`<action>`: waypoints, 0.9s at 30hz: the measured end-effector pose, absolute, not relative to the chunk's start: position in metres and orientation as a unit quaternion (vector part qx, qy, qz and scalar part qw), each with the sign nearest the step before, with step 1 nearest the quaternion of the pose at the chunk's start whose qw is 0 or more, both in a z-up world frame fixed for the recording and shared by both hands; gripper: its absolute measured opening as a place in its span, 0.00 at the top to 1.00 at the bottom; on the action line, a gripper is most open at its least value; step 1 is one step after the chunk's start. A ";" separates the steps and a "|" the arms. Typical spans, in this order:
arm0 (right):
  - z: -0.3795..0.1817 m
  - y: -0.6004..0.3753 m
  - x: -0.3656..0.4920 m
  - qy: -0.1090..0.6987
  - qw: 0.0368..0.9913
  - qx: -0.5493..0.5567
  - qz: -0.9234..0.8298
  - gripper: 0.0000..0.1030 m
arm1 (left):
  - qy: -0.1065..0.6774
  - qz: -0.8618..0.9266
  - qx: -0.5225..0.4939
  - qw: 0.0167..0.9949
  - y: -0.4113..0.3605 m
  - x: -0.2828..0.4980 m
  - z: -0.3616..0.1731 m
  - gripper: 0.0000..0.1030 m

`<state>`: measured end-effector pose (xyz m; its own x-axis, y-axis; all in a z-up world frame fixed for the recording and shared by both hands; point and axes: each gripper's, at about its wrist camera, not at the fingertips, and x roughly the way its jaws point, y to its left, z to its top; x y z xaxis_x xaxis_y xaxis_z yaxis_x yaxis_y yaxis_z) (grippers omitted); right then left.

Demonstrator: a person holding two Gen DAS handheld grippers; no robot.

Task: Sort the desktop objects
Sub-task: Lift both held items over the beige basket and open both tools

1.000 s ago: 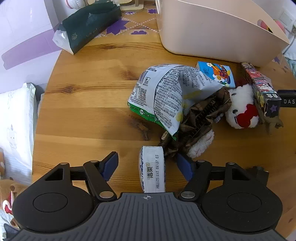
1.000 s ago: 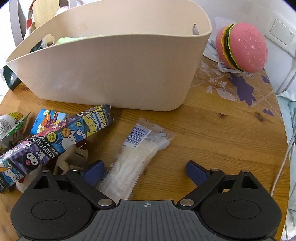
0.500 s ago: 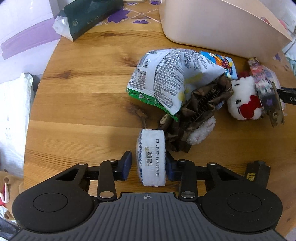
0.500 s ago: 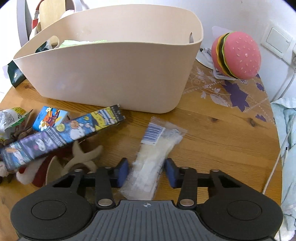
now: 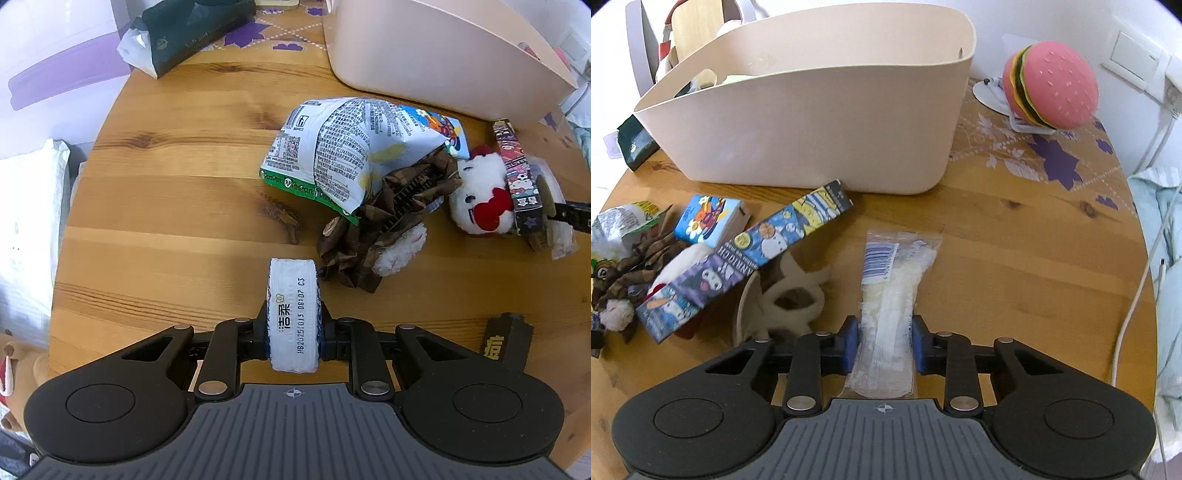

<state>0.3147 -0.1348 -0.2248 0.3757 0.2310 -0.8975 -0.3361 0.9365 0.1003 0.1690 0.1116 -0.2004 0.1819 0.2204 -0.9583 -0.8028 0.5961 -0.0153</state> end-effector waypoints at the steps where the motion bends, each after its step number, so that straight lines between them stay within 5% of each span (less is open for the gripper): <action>1: -0.224 -0.136 0.313 0.532 0.828 -0.048 0.171 0.74 | 0.530 0.357 -0.274 0.719 0.111 0.168 -0.199 0.79; 27: -0.132 -0.155 0.278 0.451 0.867 -0.031 0.209 0.74 | 0.475 0.336 -0.226 0.781 0.108 0.199 -0.123 0.79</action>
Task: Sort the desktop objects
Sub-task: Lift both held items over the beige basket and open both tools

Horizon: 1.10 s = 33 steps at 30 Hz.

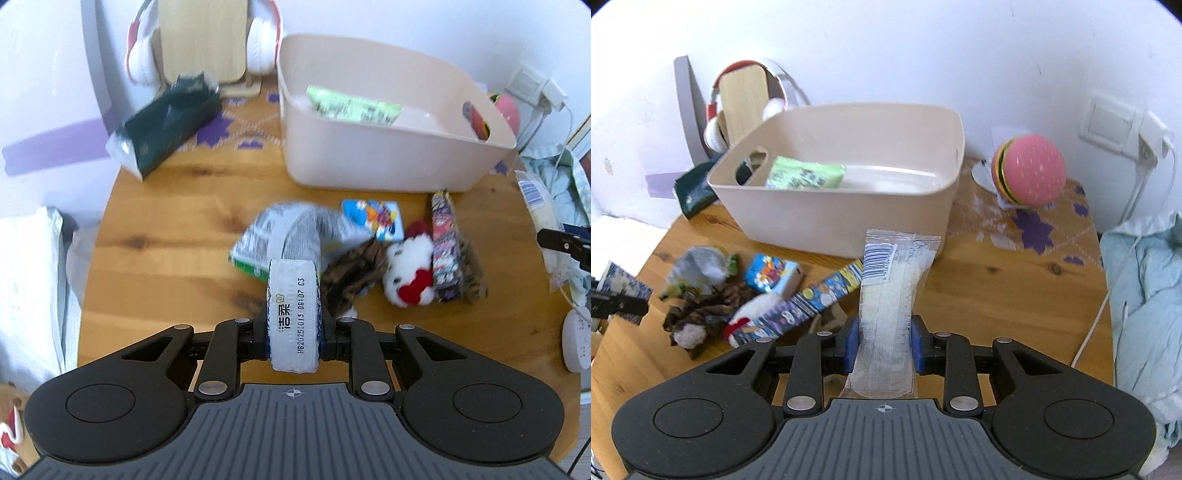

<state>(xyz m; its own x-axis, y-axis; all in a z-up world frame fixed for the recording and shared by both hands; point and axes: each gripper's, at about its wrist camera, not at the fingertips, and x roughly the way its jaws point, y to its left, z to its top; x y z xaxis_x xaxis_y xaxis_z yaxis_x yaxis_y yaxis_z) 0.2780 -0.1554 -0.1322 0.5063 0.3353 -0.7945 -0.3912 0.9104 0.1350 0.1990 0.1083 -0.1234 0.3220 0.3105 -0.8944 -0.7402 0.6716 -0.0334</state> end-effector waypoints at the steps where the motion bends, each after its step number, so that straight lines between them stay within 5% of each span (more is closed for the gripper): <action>1: -0.129 -0.155 0.277 0.447 0.869 -0.030 0.211 0.74 | 0.473 0.336 -0.220 0.784 0.109 0.202 -0.120 0.79; 33: -0.062 -0.123 0.316 0.347 0.904 -0.071 0.241 0.74 | 0.378 0.316 -0.144 0.858 0.168 0.307 -0.038 0.79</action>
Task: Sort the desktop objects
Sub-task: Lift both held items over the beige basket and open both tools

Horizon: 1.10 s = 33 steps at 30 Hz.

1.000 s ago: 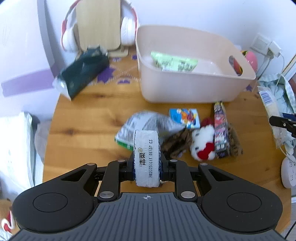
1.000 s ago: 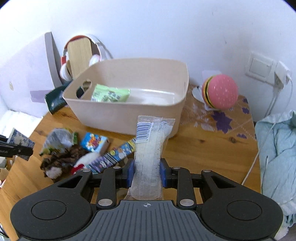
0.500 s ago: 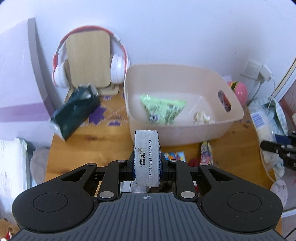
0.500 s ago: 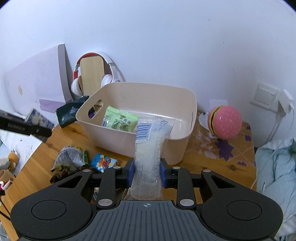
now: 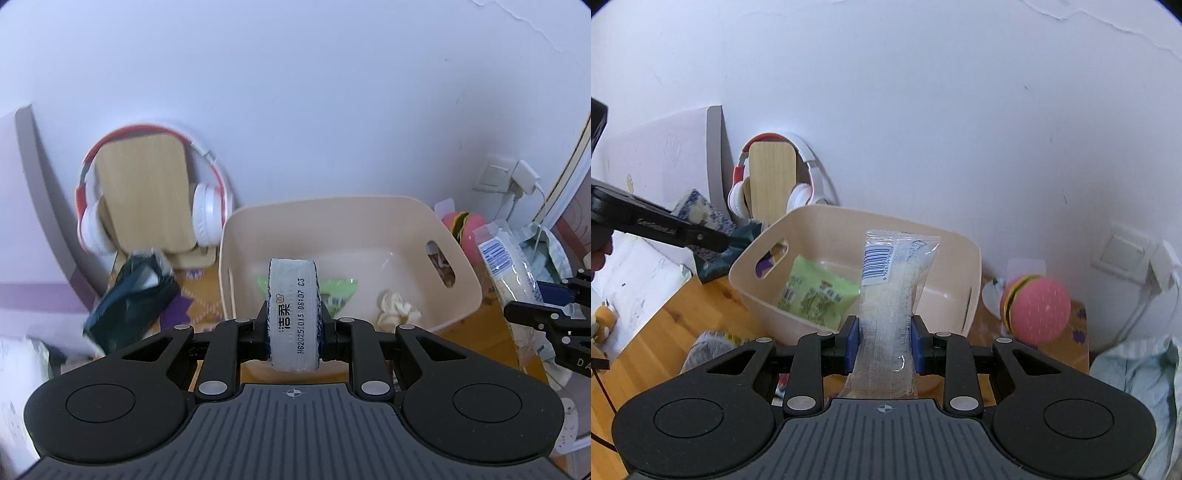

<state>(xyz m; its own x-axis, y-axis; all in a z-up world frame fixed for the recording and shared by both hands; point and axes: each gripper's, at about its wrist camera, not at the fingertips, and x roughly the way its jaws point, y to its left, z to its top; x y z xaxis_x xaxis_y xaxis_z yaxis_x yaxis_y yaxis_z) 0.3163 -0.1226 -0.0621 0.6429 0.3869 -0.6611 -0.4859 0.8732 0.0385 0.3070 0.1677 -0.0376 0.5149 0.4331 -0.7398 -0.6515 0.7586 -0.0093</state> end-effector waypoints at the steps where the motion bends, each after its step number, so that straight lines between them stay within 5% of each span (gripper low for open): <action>1: -0.062 -0.121 0.319 0.345 0.904 -0.073 0.242 0.74 | 0.378 0.315 -0.141 0.859 0.170 0.312 -0.037 0.79; 30: -0.136 -0.079 0.422 0.416 0.881 -0.069 0.214 0.77 | 0.465 0.326 -0.183 0.803 0.214 0.385 -0.127 0.79; 33: -0.143 -0.076 0.424 0.424 0.878 -0.074 0.211 0.71 | 0.467 0.327 -0.190 0.799 0.212 0.385 -0.131 0.79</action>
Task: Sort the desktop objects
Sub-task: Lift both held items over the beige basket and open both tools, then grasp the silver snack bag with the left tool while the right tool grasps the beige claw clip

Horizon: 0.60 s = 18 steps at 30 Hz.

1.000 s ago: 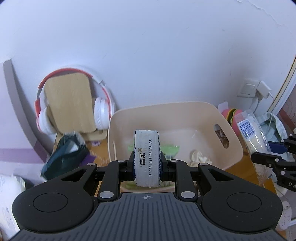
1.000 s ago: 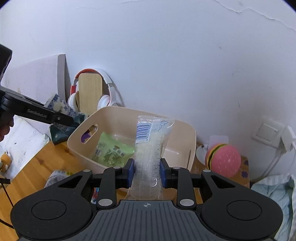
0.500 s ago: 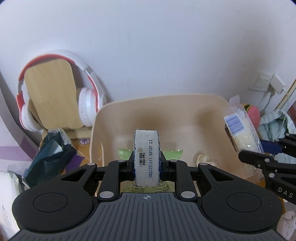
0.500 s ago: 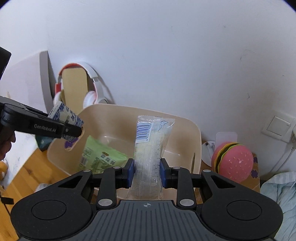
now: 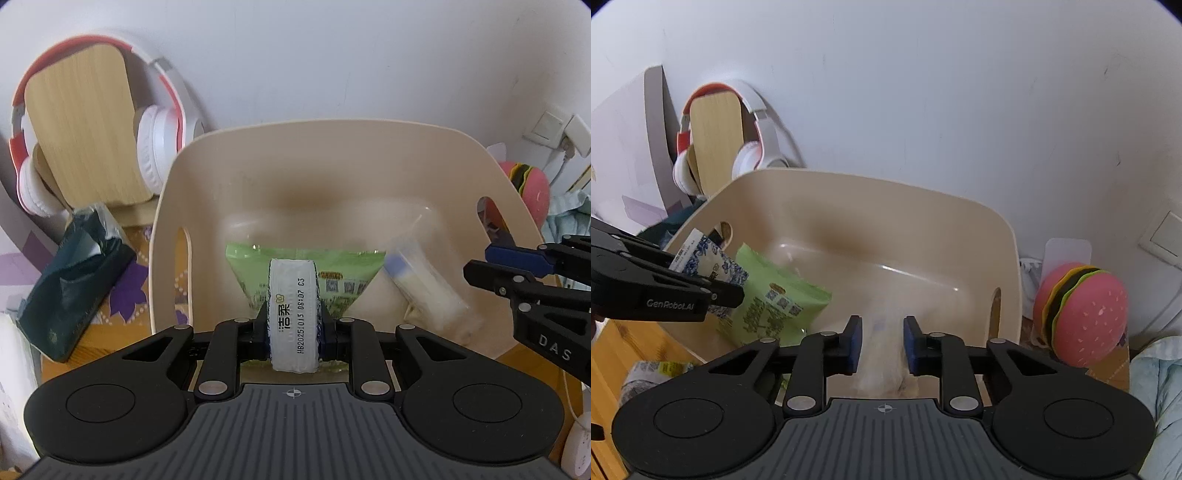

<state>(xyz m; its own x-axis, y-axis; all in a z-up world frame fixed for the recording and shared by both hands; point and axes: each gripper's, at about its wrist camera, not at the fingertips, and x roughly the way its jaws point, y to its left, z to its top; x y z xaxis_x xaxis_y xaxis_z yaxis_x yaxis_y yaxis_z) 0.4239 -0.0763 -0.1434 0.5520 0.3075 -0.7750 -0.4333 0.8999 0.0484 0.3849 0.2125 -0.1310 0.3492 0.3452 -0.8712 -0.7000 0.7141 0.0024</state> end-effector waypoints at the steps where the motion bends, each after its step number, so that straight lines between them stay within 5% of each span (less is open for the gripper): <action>1: -0.146 -0.076 0.424 0.425 0.878 -0.076 0.209 0.71 | 0.464 0.329 -0.192 0.800 0.212 0.384 -0.131 0.79; 4: -0.153 -0.076 0.424 0.434 0.874 -0.080 0.202 0.71 | 0.467 0.318 -0.199 0.801 0.209 0.384 -0.131 0.66; 7: -0.152 -0.078 0.419 0.432 0.876 -0.077 0.199 0.63 | 0.468 0.327 -0.185 0.800 0.205 0.380 -0.126 0.40; 10: -0.145 -0.083 0.410 0.421 0.883 -0.078 0.194 0.40 | 0.468 0.329 -0.168 0.803 0.202 0.379 -0.123 0.38; 18: -0.130 -0.100 0.381 0.405 0.893 -0.062 0.186 0.23 | 0.450 0.336 -0.157 0.812 0.190 0.359 -0.106 0.36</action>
<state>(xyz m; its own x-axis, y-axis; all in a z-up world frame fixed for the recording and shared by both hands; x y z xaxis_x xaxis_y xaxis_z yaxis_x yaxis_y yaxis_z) 0.3813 -0.0998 -0.1298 0.6028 0.2824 -0.7463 -0.3824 0.9231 0.0404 0.3594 0.1900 -0.1056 0.3687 0.4046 -0.8369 -0.6876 0.7245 0.0473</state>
